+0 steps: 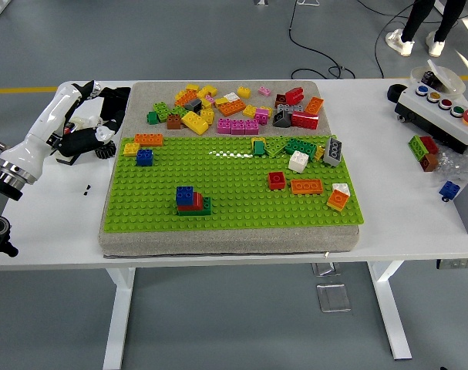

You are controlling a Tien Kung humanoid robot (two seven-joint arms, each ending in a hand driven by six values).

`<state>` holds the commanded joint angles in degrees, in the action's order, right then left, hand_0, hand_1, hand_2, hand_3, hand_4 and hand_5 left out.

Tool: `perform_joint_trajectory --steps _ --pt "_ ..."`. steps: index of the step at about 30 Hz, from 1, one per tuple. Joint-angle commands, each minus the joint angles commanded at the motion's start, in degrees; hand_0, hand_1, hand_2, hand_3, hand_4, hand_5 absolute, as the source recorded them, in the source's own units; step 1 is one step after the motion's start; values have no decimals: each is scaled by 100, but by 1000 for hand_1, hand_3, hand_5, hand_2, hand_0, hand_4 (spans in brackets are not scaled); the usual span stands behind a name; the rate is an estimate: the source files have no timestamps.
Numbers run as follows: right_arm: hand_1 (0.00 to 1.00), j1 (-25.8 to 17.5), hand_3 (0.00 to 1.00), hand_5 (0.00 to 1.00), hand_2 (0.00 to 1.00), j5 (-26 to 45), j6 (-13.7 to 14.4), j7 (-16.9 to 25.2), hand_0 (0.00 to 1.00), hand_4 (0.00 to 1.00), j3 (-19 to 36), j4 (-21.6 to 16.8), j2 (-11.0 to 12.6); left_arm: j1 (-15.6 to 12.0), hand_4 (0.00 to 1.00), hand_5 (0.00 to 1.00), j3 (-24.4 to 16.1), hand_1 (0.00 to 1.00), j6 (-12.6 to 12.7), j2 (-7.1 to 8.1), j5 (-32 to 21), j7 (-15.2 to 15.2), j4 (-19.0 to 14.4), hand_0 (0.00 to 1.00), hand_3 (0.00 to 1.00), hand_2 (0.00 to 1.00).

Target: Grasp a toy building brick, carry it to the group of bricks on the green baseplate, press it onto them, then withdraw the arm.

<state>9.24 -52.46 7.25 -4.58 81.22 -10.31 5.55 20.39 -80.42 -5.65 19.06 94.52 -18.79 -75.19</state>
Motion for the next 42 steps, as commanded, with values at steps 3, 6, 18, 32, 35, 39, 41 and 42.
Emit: perform_joint_trajectory --steps 3,6,18,32,35,39,41,42 --pt "682 -10 668 502 729 0 -6 11 758 928 8 0 2 23 782 291 -17 821 -37 -16 20 -1 28 863 836 784" --pt "682 -37 667 502 729 5 -33 17 757 928 8 0 -4 76 924 277 -19 852 -95 -32 100 -8 45 896 876 826" --pt "682 -18 668 502 729 -6 -8 14 757 928 18 0 -13 138 998 276 -40 910 -214 -27 238 -37 101 936 938 887" --pt "681 -15 666 502 729 -41 -12 9 758 928 -24 0 -41 357 899 229 -25 857 -264 66 -734 -31 628 901 874 835" --pt "681 -26 666 502 729 -49 -15 5 756 928 -32 0 -47 396 858 343 -66 865 -414 72 -1146 65 739 913 864 837" --pt "681 -34 666 502 729 -66 -7 0 756 928 -45 0 -53 433 858 343 -138 865 -733 79 -2023 240 895 913 864 837" --pt "681 -35 666 502 729 -70 -2 -2 758 928 -53 0 -55 443 890 485 -150 892 -840 86 -2356 294 947 944 898 865" --pt "681 -35 666 502 729 -73 0 -6 758 928 -62 0 -55 450 890 485 -159 892 -926 88 -2547 340 985 944 898 865"
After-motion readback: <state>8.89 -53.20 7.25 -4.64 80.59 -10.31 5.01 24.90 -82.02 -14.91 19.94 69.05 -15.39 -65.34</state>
